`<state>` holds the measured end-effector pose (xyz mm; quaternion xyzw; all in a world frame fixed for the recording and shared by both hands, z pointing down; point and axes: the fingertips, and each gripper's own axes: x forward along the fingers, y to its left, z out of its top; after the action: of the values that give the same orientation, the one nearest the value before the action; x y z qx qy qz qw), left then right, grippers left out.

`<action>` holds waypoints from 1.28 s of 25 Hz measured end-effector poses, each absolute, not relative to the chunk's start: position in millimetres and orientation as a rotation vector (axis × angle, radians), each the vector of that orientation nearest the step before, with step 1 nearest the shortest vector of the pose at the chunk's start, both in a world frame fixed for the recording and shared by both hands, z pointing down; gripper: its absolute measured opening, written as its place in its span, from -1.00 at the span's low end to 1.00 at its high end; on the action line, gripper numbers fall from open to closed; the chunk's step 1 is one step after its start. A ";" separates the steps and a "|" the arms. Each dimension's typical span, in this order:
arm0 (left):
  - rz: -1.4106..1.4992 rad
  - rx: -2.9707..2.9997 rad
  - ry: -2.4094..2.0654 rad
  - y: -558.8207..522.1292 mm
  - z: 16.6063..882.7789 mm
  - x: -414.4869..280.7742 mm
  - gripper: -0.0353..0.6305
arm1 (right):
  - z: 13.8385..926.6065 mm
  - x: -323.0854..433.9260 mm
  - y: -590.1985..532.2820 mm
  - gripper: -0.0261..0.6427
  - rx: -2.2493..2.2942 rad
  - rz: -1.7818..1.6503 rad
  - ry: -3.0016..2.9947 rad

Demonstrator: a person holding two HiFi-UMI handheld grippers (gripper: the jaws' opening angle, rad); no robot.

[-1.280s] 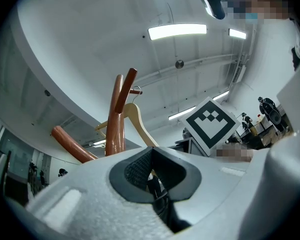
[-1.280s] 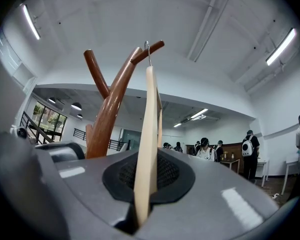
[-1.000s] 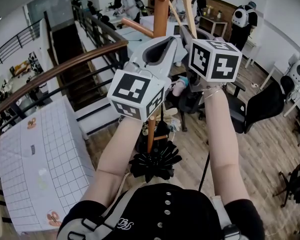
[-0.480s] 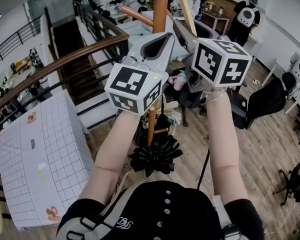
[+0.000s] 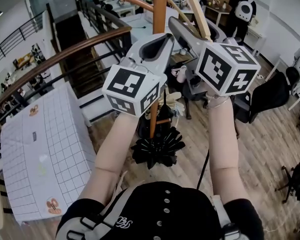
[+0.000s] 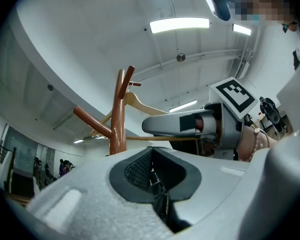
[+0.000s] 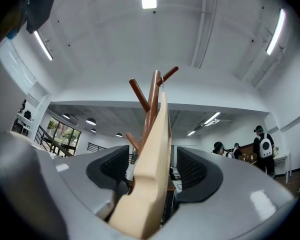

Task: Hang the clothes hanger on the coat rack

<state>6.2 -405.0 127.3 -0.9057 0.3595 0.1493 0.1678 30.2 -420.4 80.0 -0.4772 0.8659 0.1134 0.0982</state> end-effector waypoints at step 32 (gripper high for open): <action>0.398 -2.626 1.066 -324.2 184.9 6.0 -0.89 | 164.7 43.5 -306.3 -0.72 -1.171 0.178 2.555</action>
<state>6.0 -324.2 184.9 -0.9086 0.3688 0.1378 0.1393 43.5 -306.3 164.7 -0.4104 0.8952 0.0623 0.1618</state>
